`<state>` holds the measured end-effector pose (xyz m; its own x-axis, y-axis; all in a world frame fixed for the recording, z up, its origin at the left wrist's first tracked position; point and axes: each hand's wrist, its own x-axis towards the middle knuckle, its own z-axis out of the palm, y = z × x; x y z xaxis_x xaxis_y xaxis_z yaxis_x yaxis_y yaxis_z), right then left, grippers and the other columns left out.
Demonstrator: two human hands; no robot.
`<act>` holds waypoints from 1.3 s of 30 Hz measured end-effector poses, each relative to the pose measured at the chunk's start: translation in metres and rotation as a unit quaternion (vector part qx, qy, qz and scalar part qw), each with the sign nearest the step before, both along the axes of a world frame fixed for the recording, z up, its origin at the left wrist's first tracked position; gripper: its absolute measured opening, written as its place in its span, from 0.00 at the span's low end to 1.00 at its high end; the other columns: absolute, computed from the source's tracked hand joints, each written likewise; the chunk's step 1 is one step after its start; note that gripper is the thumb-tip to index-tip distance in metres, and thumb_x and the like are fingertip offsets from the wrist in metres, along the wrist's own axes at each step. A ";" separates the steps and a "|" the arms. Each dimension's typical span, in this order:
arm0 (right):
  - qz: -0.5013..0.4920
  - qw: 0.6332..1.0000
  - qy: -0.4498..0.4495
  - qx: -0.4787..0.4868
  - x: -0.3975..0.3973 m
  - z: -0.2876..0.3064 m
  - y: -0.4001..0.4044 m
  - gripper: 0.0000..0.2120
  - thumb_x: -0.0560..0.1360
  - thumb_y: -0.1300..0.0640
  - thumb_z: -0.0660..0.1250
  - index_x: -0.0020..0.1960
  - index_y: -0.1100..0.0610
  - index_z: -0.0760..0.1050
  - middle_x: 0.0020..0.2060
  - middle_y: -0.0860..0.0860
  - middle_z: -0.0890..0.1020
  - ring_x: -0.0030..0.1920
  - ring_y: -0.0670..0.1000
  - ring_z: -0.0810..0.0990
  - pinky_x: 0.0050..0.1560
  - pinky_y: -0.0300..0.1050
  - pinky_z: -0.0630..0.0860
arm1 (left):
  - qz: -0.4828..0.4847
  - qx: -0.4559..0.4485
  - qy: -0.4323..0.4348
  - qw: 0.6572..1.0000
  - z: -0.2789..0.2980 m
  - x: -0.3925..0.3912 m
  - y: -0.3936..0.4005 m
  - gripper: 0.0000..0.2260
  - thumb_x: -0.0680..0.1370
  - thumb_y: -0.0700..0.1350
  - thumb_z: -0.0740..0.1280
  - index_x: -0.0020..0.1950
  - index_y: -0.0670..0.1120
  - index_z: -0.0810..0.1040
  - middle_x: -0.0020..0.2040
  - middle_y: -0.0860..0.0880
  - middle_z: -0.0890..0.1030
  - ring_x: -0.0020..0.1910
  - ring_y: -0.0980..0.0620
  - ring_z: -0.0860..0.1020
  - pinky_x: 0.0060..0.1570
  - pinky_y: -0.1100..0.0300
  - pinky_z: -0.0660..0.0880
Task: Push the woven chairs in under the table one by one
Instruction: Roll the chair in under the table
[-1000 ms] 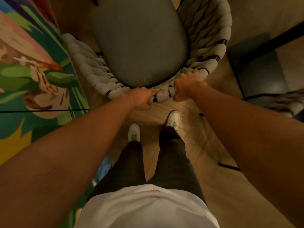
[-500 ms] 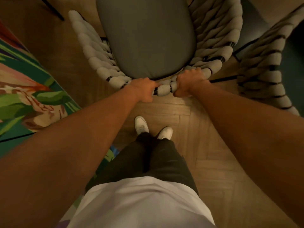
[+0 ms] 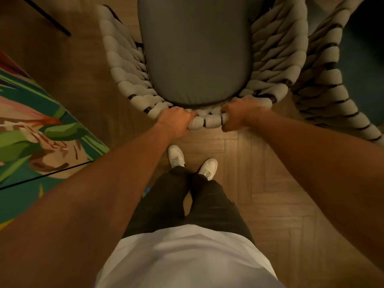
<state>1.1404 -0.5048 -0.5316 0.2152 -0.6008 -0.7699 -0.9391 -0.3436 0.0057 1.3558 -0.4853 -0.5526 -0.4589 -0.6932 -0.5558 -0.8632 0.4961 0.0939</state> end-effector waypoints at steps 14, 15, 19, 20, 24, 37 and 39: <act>-0.155 0.987 0.050 -0.012 0.050 -0.004 -0.051 0.47 0.59 0.16 0.57 0.69 0.42 0.73 0.61 0.54 0.79 0.63 0.59 0.76 0.66 0.61 0.69 | -0.173 -0.003 0.047 0.984 -0.006 0.055 -0.110 0.21 0.77 0.60 0.64 0.69 0.58 0.71 0.52 0.47 0.83 0.48 0.43 0.82 0.43 0.52 0.75; -0.171 0.984 0.046 -0.015 0.060 -0.004 -0.057 0.45 0.60 0.17 0.58 0.67 0.42 0.75 0.59 0.53 0.80 0.61 0.59 0.77 0.65 0.61 0.69 | -0.184 -0.003 0.049 0.982 -0.006 0.065 -0.124 0.20 0.77 0.60 0.64 0.68 0.59 0.71 0.52 0.48 0.83 0.48 0.44 0.82 0.43 0.52 0.75; -0.232 0.972 0.023 -0.026 0.107 -0.001 -0.071 0.36 0.63 0.20 0.62 0.62 0.42 0.78 0.53 0.51 0.82 0.57 0.58 0.78 0.62 0.59 0.69 | -0.224 0.006 0.038 0.974 -0.002 0.100 -0.173 0.19 0.76 0.60 0.65 0.68 0.62 0.72 0.52 0.49 0.82 0.49 0.45 0.81 0.45 0.52 0.72; -0.247 0.968 0.024 -0.027 0.117 -0.001 -0.073 0.36 0.63 0.20 0.62 0.61 0.43 0.78 0.53 0.51 0.82 0.57 0.58 0.78 0.61 0.59 0.69 | -0.238 0.007 0.031 0.971 -0.001 0.106 -0.181 0.20 0.77 0.60 0.65 0.68 0.62 0.72 0.52 0.49 0.82 0.49 0.44 0.81 0.45 0.51 0.72; -0.293 0.956 0.024 -0.021 0.147 -0.003 -0.075 0.39 0.64 0.20 0.61 0.63 0.45 0.77 0.53 0.51 0.81 0.58 0.58 0.78 0.63 0.60 0.70 | -0.294 0.011 0.012 0.956 0.002 0.126 -0.206 0.22 0.77 0.61 0.64 0.70 0.61 0.70 0.54 0.48 0.82 0.50 0.44 0.81 0.49 0.49 0.75; -0.359 0.933 0.008 -0.010 0.169 -0.008 -0.135 0.38 0.67 0.23 0.63 0.67 0.47 0.75 0.62 0.56 0.78 0.65 0.61 0.74 0.67 0.65 0.66 | -0.362 0.003 -0.050 0.931 -0.007 0.130 -0.293 0.23 0.78 0.65 0.62 0.72 0.65 0.65 0.56 0.51 0.79 0.52 0.49 0.78 0.47 0.54 0.70; -0.360 0.933 0.003 -0.009 0.164 -0.007 -0.152 0.38 0.66 0.23 0.63 0.67 0.46 0.75 0.61 0.55 0.78 0.64 0.60 0.74 0.66 0.64 0.67 | -0.354 0.012 -0.054 0.934 -0.010 0.123 -0.311 0.24 0.77 0.64 0.63 0.73 0.65 0.65 0.58 0.50 0.79 0.54 0.48 0.78 0.51 0.51 0.74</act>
